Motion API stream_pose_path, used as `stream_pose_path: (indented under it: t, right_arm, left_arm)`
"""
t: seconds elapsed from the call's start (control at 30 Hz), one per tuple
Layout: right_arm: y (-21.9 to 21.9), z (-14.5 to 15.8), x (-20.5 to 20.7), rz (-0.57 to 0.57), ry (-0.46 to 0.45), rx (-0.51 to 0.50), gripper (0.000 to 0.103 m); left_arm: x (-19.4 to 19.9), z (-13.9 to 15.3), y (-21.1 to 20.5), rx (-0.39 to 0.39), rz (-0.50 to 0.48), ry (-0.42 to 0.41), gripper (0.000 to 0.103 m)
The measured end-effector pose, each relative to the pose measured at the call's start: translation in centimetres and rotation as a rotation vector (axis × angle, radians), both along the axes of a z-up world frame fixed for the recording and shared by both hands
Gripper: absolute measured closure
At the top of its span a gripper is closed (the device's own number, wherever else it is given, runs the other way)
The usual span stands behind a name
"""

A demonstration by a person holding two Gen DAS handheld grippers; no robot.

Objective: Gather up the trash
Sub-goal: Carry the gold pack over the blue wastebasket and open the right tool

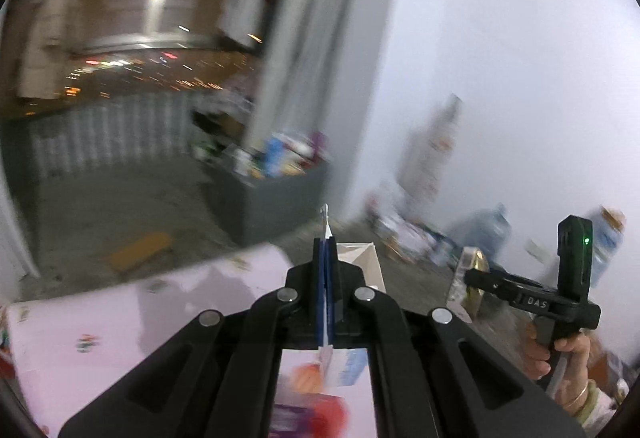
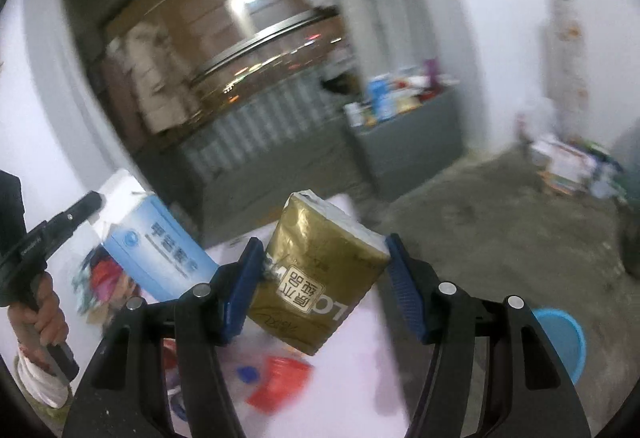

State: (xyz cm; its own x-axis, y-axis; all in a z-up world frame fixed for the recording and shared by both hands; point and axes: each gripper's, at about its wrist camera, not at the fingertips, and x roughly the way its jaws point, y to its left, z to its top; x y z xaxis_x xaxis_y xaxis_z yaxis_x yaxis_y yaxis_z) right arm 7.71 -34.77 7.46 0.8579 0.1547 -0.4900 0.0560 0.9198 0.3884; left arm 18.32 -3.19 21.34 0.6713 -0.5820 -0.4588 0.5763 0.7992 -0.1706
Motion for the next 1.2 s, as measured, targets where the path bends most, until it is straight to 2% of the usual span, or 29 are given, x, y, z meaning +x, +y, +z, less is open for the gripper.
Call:
stream_pose_path:
  t: [0.17, 0.27, 0.43, 0.53, 0.6, 0.73, 0.83, 0.9, 0.97, 1.03, 1.13, 1.2]
  right_arm:
    - [-7.1, -3.7, -5.5, -0.251, 0.010, 0.023, 0.044]
    - [-10.8, -6.9, -7.8, -0.391, 0.063, 0.047, 0.044]
    - [-16.0, -13.2, -8.5, -0.501, 0.182, 0.119, 0.044]
    - [-18.7, -16.4, -7.2, -0.539, 0.241, 0.158, 0.044]
    - [-20.4, -18.3, -7.4, -0.560, 0.270, 0.193, 0.043]
    - [-23.1, -21.3, -7.2, -0.595, 0.339, 0.242, 0.041]
    - [-24.8, -24.5, -5.9, -0.632, 0.401, 0.269, 0.035]
    - [-25.2, -26.5, -5.7, -0.656, 0.445, 0.286, 0.026]
    - [-25.8, -28.9, -4.9, -0.667, 0.515, 0.294, 0.026]
    - [-25.6, -29.9, -5.0, -0.677, 0.550, 0.301, 0.026]
    - [-25.1, -29.5, -5.8, -0.680, 0.507, 0.323, 0.026]
    - [-24.7, -28.4, -6.4, -0.678, 0.481, 0.323, 0.026]
  left_arm:
    - [-0.2, -3.7, -11.6, 0.093, -0.171, 0.101, 0.103]
    - [-0.7, -7.2, -19.4, 0.192, -0.253, 0.140, 0.103]
    - [-2.0, -14.6, -30.8, 0.355, -0.369, 0.219, 0.103]
    - [-2.4, -19.1, -35.7, 0.417, -0.413, 0.266, 0.103]
    - [-2.6, -21.8, -38.6, 0.457, -0.430, 0.267, 0.103]
    - [-1.8, -26.0, -41.8, 0.488, -0.443, 0.260, 0.102]
    - [-0.4, -29.9, -44.2, 0.502, -0.468, 0.326, 0.099]
    - [0.3, -32.2, -45.2, 0.528, -0.467, 0.359, 0.086]
    - [0.9, -33.6, -45.4, 0.544, -0.434, 0.367, 0.083]
    - [1.3, -34.1, -45.1, 0.540, -0.414, 0.377, 0.082]
    - [1.9, -33.7, -44.2, 0.567, -0.403, 0.371, 0.081]
    - [2.6, -32.3, -43.2, 0.600, -0.394, 0.334, 0.081]
